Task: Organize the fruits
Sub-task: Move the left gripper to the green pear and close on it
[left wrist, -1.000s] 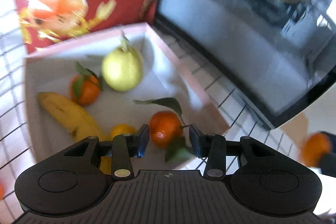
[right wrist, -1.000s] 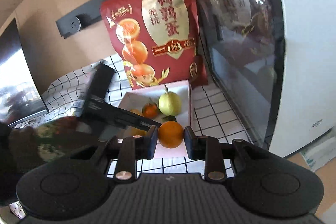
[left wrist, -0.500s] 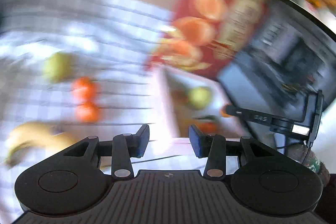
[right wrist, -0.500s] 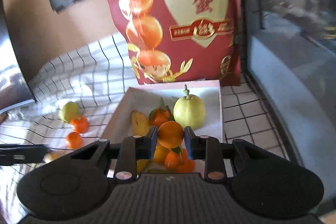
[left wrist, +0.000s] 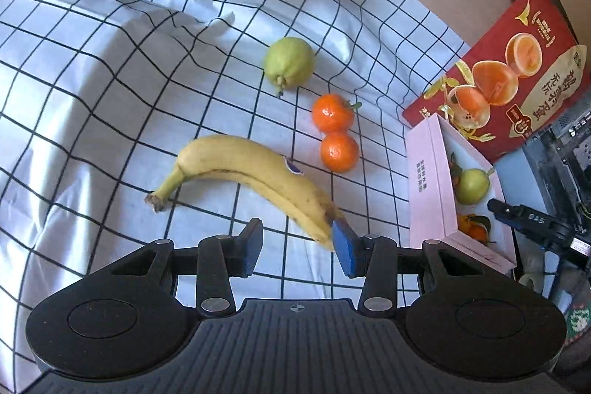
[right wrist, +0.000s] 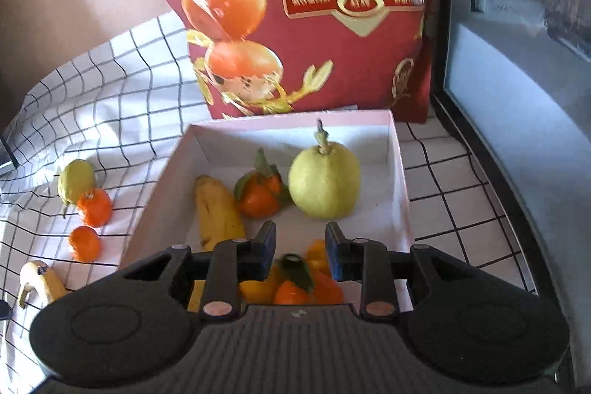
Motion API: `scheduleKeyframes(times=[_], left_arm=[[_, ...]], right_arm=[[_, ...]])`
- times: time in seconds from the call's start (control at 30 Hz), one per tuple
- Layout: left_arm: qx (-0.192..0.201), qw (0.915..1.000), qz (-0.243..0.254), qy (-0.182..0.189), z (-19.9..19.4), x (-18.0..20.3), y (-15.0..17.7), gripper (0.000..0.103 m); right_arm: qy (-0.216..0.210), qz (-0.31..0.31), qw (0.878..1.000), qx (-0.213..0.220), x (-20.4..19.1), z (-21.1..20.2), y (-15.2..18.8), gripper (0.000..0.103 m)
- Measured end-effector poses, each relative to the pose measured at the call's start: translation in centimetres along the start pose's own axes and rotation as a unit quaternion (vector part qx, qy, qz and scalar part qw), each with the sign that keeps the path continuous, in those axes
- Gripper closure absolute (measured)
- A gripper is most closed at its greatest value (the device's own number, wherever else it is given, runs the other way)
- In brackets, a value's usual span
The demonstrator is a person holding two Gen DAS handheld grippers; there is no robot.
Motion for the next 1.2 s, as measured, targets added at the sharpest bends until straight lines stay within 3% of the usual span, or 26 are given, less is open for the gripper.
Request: scheduleKeyframes(times=[0.13, 0.23, 0.43, 0.57, 0.7, 0.9, 1.17, 1.2], left_arm=[[0.004, 0.9999, 0.003, 0.009, 0.4, 0.4, -0.3, 0.057], [0.000, 0.9999, 0.000, 0.013, 0.9, 0.4, -0.6, 0.057], [0.011, 0.9997, -0.008, 0.018, 1.1, 0.2, -2.3, 0.057], [0.051, 0.9970, 0.058, 0.006, 0.9, 1.5, -6.4, 0.057], [0.059, 0.9876, 0.144, -0.020, 2.8, 3.5, -10.7, 0.057], [0.046, 0.9729, 0.211, -0.082, 7.8, 4.2, -13.9, 0.057], [0.015, 0.9716, 0.212, -0.103, 12.2, 3.0, -14.8, 0.057], [0.012, 0.9717, 0.210, -0.109, 12.5, 2.7, -14.8, 0.053]], right_arm=[[-0.007, -0.023, 0.999, 0.036, -1.9, -2.6, -0.4, 0.066], [-0.018, -0.061, 0.996, 0.065, -4.3, -4.6, -0.4, 0.057], [-0.095, -0.144, 0.983, 0.067, -11.3, -6.6, 1.4, 0.054], [-0.133, -0.157, 0.977, 0.055, -15.2, -6.7, 3.3, 0.054], [-0.163, -0.164, 0.972, 0.038, -18.3, -6.6, 6.0, 0.054], [-0.163, -0.177, 0.971, 0.011, -19.6, -6.2, 9.3, 0.054], [-0.144, -0.135, 0.980, -0.028, -17.0, -5.2, 12.6, 0.054], [-0.141, -0.132, 0.981, -0.033, -16.8, -5.1, 13.0, 0.054]])
Point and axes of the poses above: each gripper's, at about its wrist camera, not at the fingertips, and z roughly the way its jaws point, x to its right, y to its underside, the point moved 10 cm from there along z, roughly the way its jaws point, and after that the axes turned 4 degrees about y, right-handed, at the moved point
